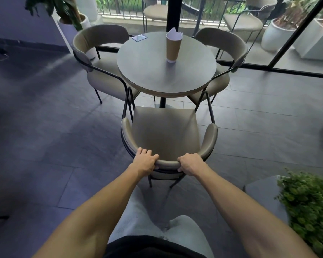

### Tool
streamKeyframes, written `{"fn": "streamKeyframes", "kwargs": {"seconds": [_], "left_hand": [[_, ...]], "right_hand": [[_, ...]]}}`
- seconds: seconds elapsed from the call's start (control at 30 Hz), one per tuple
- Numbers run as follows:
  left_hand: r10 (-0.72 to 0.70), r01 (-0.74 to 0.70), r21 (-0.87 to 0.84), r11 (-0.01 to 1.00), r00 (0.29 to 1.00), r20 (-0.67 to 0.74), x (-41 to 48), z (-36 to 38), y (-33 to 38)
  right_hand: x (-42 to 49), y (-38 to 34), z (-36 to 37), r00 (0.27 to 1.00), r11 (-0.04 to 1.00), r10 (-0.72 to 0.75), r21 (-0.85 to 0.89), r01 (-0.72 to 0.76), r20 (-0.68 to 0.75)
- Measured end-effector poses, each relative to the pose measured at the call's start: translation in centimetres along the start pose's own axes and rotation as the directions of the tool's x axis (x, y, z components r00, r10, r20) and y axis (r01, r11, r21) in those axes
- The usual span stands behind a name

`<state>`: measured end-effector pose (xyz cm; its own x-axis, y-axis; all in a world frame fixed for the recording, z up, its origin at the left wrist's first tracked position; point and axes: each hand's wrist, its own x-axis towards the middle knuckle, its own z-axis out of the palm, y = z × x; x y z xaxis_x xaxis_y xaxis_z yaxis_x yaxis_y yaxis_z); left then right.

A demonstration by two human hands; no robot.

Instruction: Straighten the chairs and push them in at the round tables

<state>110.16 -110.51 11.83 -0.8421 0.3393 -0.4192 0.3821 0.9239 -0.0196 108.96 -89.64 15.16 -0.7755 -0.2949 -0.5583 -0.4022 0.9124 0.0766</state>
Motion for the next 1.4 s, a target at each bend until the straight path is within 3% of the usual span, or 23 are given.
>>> {"fn": "streamKeyframes", "kwargs": {"seconds": [1.2, 1.4], "left_hand": [[-0.006, 0.013, -0.092, 0.996, 0.997, 0.074, -2.0, 0.5, 1.4], [-0.029, 0.062, -0.350, 0.935, 0.995, 0.099, -2.6, -4.2, 1.1]], "right_hand": [[-1.4, 0.2, 1.6, 0.998, 0.999, -0.035, 0.034, 0.033, 0.053], [-2.0, 0.5, -2.0, 1.000, 0.972, -0.003, 0.236, 0.003, 0.000]]}}
